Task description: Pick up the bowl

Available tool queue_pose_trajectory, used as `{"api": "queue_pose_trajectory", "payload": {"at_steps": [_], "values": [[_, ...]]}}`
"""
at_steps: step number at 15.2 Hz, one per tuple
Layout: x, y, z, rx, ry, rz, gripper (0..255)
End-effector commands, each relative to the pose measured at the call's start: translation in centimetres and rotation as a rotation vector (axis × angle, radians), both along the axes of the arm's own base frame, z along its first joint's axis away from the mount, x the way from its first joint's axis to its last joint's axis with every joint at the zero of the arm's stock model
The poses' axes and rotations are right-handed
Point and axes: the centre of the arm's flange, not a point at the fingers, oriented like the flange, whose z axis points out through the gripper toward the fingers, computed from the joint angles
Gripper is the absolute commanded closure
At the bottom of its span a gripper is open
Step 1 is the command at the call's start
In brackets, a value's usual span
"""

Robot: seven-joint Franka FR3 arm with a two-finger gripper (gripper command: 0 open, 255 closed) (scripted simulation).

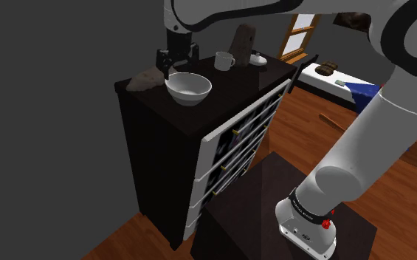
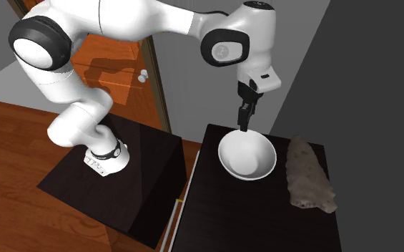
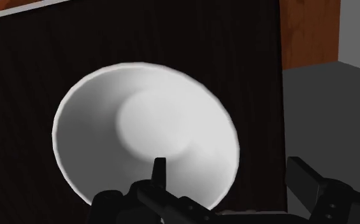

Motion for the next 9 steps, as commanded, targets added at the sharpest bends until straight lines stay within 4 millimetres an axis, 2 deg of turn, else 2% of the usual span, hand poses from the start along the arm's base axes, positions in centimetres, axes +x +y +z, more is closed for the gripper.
{"api": "queue_pose_trajectory", "payload": {"at_steps": [1,2,9], "values": [[2.6,1.4,-0.7,-0.011,0.000,-0.015,0],[3.6,1.9,-1.1,-0.016,0.000,-0.020,0],[3.6,1.9,-4.8,-0.016,0.000,-0.020,0]]}}
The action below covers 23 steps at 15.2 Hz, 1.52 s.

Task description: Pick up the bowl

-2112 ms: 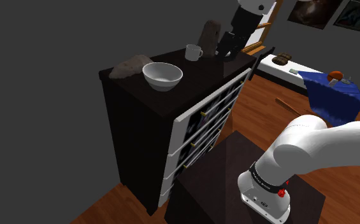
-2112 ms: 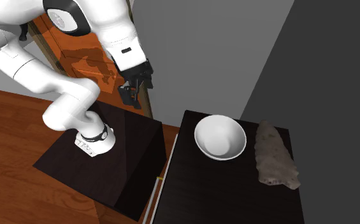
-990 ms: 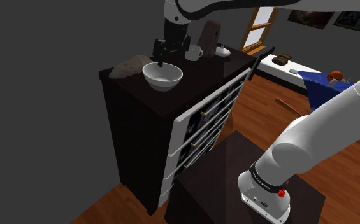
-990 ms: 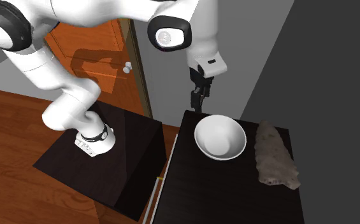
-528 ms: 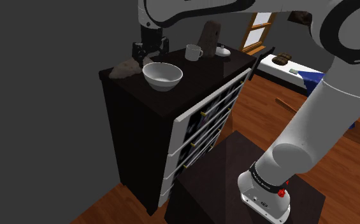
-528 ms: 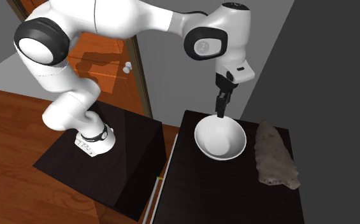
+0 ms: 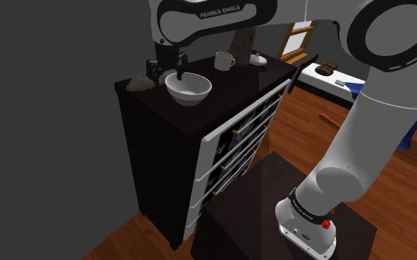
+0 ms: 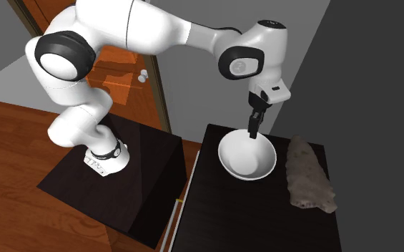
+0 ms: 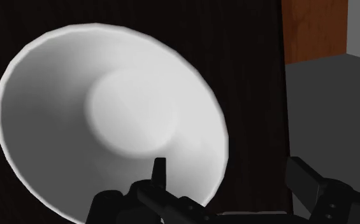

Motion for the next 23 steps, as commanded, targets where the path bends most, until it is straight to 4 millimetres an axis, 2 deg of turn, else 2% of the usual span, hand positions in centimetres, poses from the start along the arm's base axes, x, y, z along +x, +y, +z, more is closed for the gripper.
{"api": "queue_pose_trajectory", "payload": {"at_steps": [1,2,3,12,23], "values": [[0.0,0.0,-0.8,0.000,0.000,0.000,0],[0.0,0.0,-0.8,0.000,0.000,0.000,0],[0.0,0.1,-0.8,0.000,0.000,0.000,255],[0.0,0.0,-0.8,0.000,0.000,0.000,255],[0.0,0.0,5.0,0.000,0.000,0.000,255]]}}
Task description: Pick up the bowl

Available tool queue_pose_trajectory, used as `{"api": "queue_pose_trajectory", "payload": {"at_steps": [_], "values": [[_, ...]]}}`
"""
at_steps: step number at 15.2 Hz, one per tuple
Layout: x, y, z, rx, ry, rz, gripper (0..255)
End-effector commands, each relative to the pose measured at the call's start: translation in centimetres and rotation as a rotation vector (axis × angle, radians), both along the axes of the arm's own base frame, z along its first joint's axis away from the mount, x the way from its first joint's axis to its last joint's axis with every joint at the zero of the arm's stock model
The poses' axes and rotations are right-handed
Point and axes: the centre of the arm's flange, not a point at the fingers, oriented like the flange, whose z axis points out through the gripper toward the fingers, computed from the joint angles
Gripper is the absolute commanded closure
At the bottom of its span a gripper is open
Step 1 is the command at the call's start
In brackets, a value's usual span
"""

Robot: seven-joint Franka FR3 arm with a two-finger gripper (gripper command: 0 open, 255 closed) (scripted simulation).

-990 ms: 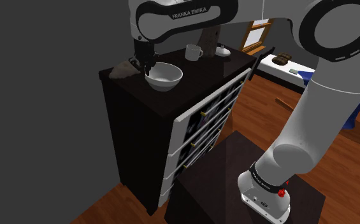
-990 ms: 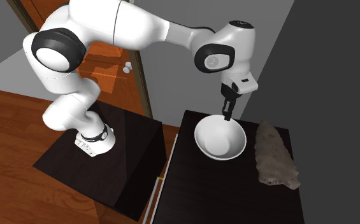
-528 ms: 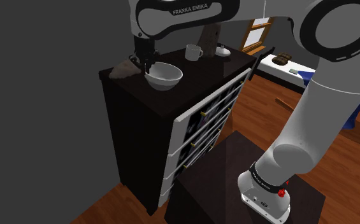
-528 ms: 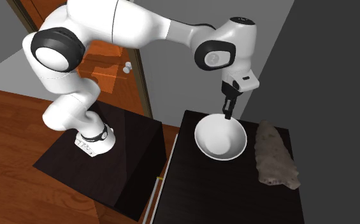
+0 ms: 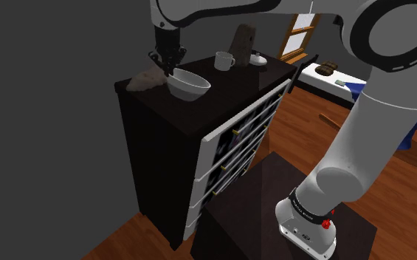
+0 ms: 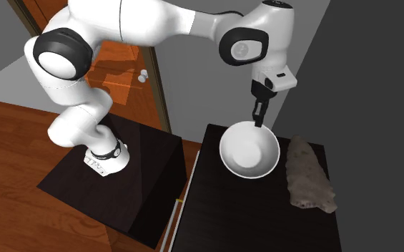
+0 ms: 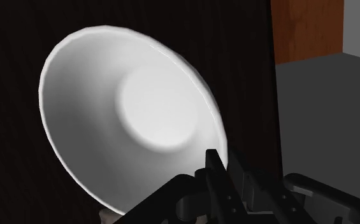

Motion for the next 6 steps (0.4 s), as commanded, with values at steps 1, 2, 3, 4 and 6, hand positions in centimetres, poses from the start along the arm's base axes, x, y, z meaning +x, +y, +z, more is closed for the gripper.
{"api": "queue_pose_trajectory", "payload": {"at_steps": [1,2,3,4,6], "values": [[0.0,0.0,1.2,0.000,0.000,0.000,255],[0.0,0.0,1.7,0.000,0.000,0.000,255],[0.0,0.0,2.2,0.000,0.000,0.000,255],[0.0,0.0,2.8,0.000,0.000,0.000,255],[0.0,0.0,2.8,0.000,0.000,0.000,255]]}}
